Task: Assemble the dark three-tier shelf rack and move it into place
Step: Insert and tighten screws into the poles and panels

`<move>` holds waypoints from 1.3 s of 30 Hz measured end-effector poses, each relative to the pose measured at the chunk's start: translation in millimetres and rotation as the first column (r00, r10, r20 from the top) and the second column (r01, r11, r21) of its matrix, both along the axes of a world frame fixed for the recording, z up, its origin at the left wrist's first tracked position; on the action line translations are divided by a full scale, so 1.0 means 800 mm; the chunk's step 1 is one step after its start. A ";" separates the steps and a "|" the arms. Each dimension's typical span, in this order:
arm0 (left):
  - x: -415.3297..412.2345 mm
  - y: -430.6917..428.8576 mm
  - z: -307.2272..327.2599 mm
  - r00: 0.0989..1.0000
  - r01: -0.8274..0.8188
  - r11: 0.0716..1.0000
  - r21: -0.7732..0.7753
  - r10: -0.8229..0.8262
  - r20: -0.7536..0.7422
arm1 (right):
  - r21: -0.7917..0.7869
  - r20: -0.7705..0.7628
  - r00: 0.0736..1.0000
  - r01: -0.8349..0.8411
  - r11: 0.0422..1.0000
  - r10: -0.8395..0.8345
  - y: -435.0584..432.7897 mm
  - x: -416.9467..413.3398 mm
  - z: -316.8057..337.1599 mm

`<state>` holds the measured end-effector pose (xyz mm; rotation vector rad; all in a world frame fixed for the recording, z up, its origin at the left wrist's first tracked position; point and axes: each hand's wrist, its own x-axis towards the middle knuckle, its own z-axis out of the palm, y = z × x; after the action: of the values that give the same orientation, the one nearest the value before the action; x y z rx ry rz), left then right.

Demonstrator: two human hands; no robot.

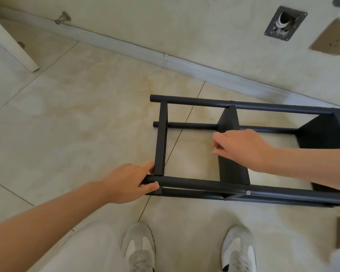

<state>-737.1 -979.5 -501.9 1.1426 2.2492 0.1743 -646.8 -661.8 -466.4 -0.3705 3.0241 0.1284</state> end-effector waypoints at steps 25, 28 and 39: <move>0.006 -0.019 -0.029 0.998 -0.057 0.941 0.333 0.065 -0.014 | -0.629 0.046 0.939 0.292 0.721 -0.340 -0.084 -0.254 -0.080; 0.010 -0.016 -0.030 0.989 -0.012 0.926 0.376 0.067 -0.133 | -0.598 0.195 0.913 0.401 0.695 -0.359 -0.082 -0.269 -0.070; 0.020 -0.018 -0.049 0.971 -0.095 0.857 0.506 0.191 -0.141 | -0.687 0.354 0.871 0.489 0.537 -0.341 -0.078 -0.274 -0.062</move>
<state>-720.8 -994.2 -541.0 1.2851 2.5408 0.7800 -865.9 -724.1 -516.2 0.3182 2.6989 -1.1896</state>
